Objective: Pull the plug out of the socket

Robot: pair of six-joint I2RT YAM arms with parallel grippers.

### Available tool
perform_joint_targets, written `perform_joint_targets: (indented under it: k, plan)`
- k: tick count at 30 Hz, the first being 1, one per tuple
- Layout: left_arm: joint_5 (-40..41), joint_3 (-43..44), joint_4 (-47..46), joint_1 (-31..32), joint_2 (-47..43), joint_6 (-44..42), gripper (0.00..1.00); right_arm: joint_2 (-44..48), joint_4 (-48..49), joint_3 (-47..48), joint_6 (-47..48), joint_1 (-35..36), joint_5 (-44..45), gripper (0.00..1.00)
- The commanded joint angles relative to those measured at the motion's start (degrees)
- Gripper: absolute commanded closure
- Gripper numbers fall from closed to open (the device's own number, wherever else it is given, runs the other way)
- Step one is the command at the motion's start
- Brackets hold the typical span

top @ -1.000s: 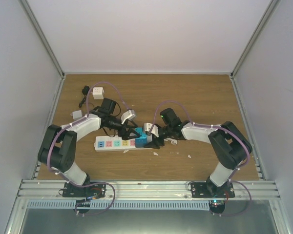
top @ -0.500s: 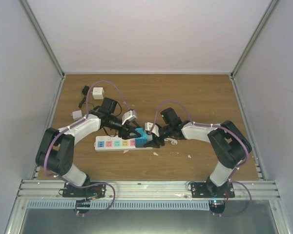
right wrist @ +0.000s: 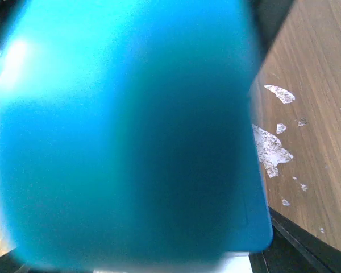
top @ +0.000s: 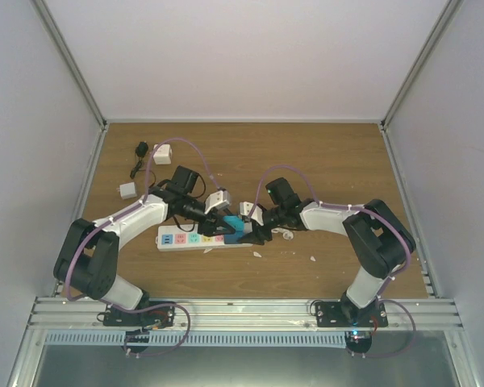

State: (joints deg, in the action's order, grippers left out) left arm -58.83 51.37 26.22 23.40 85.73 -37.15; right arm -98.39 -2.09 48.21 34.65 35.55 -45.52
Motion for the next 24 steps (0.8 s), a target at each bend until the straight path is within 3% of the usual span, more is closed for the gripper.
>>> perform_joint_targets:
  k: [1,13,24]
  plan:
    - [2.56,-1.81,-2.31,2.04,-1.81,-0.91,0.49,0.25,0.53,-0.08,-1.16,-0.70,-2.73,0.30]
    - [7.52,-2.33,-5.66,2.18,-1.71,2.05,0.62,1.64,4.29,-1.27,-1.59,-0.06,-2.88,0.21]
    - [7.18,-2.63,-5.79,2.25,-2.39,2.30,0.71,0.16,5.82,-0.61,-2.31,1.37,-2.34,0.20]
